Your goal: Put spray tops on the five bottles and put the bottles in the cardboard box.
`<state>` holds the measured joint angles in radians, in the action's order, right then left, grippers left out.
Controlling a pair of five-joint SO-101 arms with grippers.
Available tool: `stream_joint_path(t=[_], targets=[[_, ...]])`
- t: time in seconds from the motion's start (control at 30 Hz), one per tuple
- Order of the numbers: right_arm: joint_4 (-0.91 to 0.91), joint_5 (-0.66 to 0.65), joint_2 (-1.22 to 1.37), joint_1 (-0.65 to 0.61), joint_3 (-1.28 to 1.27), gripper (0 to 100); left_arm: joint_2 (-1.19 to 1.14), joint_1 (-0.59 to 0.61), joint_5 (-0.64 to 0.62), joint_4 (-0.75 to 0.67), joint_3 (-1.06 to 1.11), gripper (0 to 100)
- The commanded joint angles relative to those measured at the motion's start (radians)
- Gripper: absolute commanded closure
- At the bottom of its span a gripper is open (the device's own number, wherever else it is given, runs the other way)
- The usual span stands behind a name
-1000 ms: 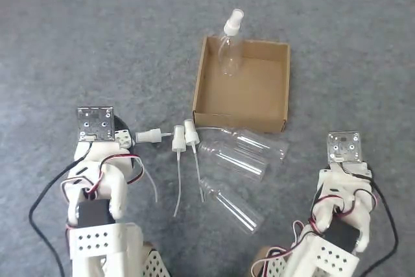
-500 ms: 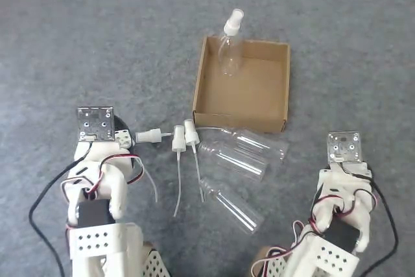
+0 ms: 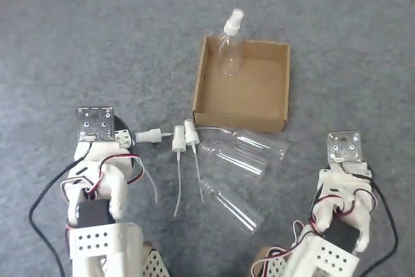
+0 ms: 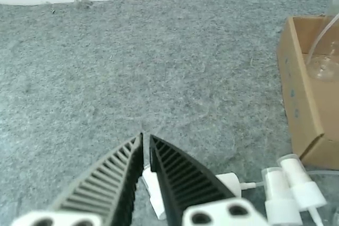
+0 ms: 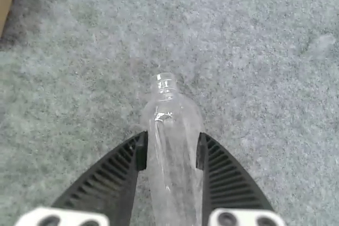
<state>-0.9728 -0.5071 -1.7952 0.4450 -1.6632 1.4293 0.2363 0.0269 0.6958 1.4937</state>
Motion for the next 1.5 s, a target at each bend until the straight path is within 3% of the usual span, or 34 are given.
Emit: stream_joint_path(t=[0.0, 0.77, 1.1, 1.47], targets=[[-0.004, 0.003, -0.013, -0.001, -0.02, 88.4, 0.002, 0.005, 0.005, -0.029, -0.01, 99], [-0.004, 0.003, -0.013, -0.001, -0.02, 88.4, 0.002, -0.003, 0.005, -0.104, 0.062, 99], [-0.004, 0.005, -0.013, -0.107, -0.02, 88.4, 0.002, -0.002, 0.005, -0.103, 0.062, 99], [-0.044, 0.003, -0.019, -0.111, -0.02, 88.2, 0.002, -0.002, 0.005, -0.101, 0.062, 99]])
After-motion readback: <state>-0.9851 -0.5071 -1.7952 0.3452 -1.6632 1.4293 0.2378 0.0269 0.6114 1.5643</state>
